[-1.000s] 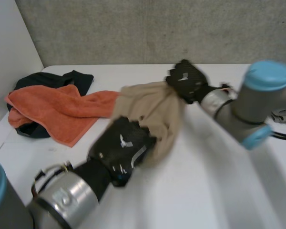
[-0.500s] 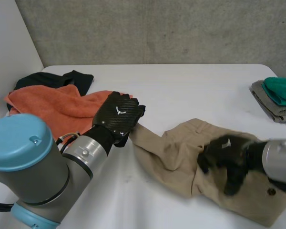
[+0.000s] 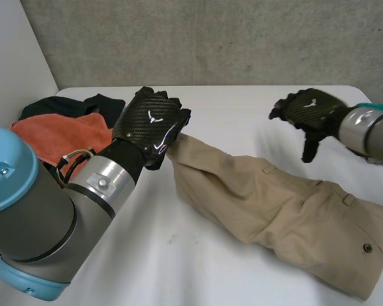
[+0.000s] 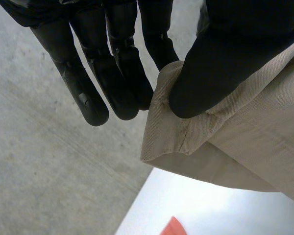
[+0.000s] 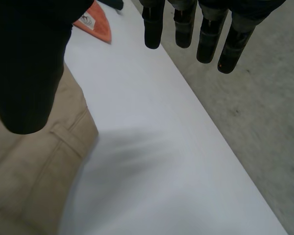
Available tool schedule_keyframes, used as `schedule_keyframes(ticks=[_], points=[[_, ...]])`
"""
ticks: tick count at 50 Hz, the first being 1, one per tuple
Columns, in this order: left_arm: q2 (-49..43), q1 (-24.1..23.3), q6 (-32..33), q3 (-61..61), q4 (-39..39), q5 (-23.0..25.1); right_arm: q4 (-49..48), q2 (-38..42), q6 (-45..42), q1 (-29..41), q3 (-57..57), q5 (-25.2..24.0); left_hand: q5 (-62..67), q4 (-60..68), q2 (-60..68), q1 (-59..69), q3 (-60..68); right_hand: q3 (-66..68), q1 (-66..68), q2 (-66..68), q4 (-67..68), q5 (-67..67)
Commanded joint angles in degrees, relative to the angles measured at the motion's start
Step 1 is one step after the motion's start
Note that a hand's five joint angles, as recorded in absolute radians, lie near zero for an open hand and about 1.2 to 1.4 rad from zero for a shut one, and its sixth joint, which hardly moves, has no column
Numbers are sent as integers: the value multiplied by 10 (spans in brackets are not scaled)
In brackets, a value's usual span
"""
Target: Fold the laundry.
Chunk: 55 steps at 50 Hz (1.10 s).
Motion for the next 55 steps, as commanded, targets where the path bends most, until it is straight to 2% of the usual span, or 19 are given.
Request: schedule_keyframes(ticks=[1, 4, 10, 11, 15, 16, 19, 20, 23, 24, 27, 30, 31, 36, 42, 50, 55], points=[[5, -25, 15, 30, 0, 4, -59, 122, -5, 26, -53, -68, 137, 111, 110, 158, 115, -20, -12, -25, -34, -38], [6, -35, 15, 41, 0, 4, -59, 161, -5, 44, -70, -90, 137, 111, 110, 158, 115, -20, -12, -25, -34, -38], [6, -42, 15, 66, -2, 5, -52, 216, -5, 59, -83, -90, 137, 111, 110, 158, 115, -15, -6, -19, -28, -32], [5, -42, 15, 67, -2, 5, -52, 221, -6, 59, -86, -89, 137, 111, 110, 158, 115, 32, 40, 27, 19, 15], [3, -40, 15, 73, 0, 6, -58, 244, -5, 60, -119, -77, 137, 111, 110, 158, 115, 581, 589, 576, 568, 564], [2, -40, 15, 74, 2, 6, -63, 248, -5, 60, -143, -63, 137, 111, 110, 158, 115, 679, 687, 674, 665, 661], [0, -37, 15, 88, 4, 6, -89, 242, -2, 60, -185, -18, 137, 111, 110, 158, 115, 680, 688, 675, 666, 662], [-1, -36, 16, 93, 4, 7, -132, 232, 8, 61, -206, 24, 137, 111, 110, 158, 115, 680, 688, 675, 666, 662], [-10, -28, 23, 139, 10, 6, -224, 192, 48, 63, -217, 84, 137, 111, 110, 158, 115, 680, 688, 675, 666, 662], [-18, -22, 30, 163, 17, 6, -286, 154, 92, 60, -211, 110, 137, 111, 110, 158, 115, 680, 688, 675, 666, 662], [-42, -7, 45, 213, 33, 6, -377, 80, 195, 53, -194, 122, 137, 111, 110, 158, 115, 680, 688, 675, 666, 662], [-64, 13, 62, 286, 68, 3, -419, 37, 255, 54, -188, 132, 137, 111, 110, 158, 115, 680, 688, 675, 666, 662], [-70, 15, 65, 305, 79, 3, -441, 14, 272, 53, -183, 149, 137, 111, 110, 158, 115, 680, 688, 675, 666, 662], [-110, 30, 64, 410, 155, -13, -494, -44, 267, 50, -168, 210, 137, 111, 110, 158, 115, 680, 688, 675, 666, 662], [-123, 37, 61, 402, 167, -22, -501, -72, 267, 26, -117, 186, 137, 111, 110, 158, 115, 680, 688, 675, 666, 662], [-130, 36, 60, 255, 170, -21, -494, -65, 263, 18, 47, 121, 137, 111, 110, 158, 115, 680, 688, 675, 666, 662], [-188, 32, 61, 165, 163, -21, -492, -38, 239, 24, 146, 98, 137, 111, 110, 158, 115, 680, 688, 675, 666, 662]])
